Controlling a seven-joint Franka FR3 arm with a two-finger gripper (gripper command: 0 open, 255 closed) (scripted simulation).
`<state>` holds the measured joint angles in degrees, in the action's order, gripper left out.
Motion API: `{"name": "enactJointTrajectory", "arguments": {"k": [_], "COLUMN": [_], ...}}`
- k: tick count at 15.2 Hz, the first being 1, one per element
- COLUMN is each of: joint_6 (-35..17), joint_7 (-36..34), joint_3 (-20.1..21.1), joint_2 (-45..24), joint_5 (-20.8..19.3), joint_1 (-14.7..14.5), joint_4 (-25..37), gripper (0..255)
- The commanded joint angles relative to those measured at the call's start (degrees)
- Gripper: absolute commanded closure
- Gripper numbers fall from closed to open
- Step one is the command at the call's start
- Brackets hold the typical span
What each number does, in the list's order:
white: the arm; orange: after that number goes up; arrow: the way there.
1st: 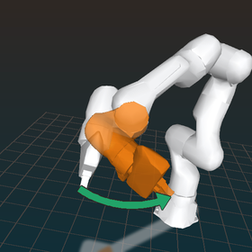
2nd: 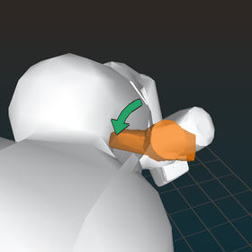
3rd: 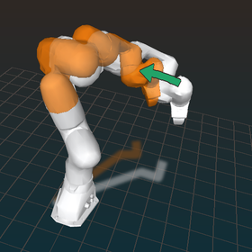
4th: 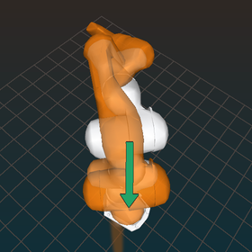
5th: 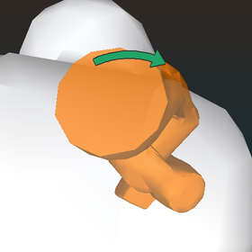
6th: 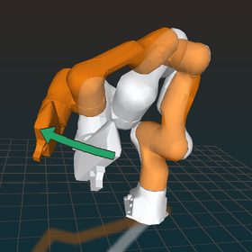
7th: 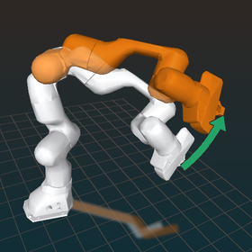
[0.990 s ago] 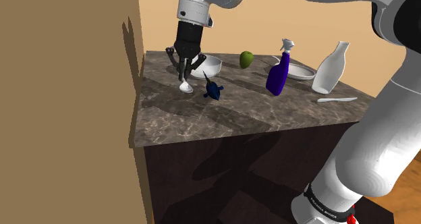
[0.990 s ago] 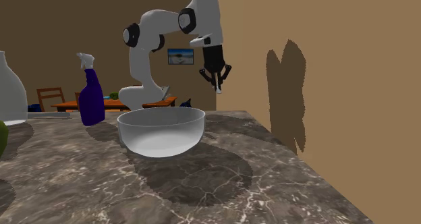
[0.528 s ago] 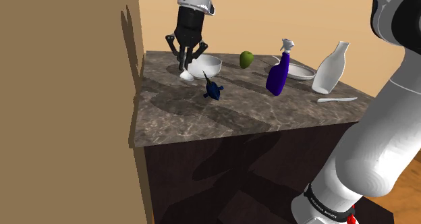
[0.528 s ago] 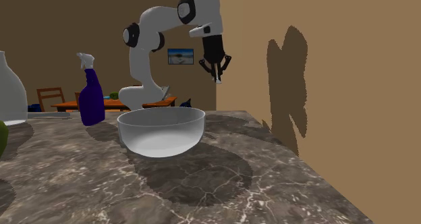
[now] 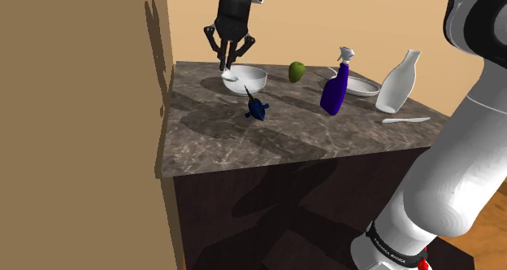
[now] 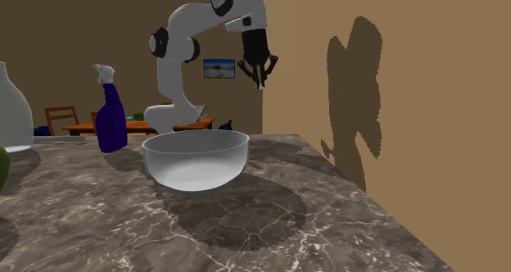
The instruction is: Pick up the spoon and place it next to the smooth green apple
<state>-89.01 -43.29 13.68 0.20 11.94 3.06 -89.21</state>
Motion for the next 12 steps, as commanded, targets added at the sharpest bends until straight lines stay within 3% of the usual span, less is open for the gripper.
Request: {"name": "enactJointTrajectory", "arguments": {"k": [1,12], "joint_6": [0.47,3.81], "joint_7": [2.58,17.85], "joint_3": [-1.30,-9.72], "joint_2": [1.75,5.14], "joint_5": [0.38,-0.24], "joint_1": [1.29,8.48], "joint_4": [-1.80,-5.02], "gripper": [255,255]}}
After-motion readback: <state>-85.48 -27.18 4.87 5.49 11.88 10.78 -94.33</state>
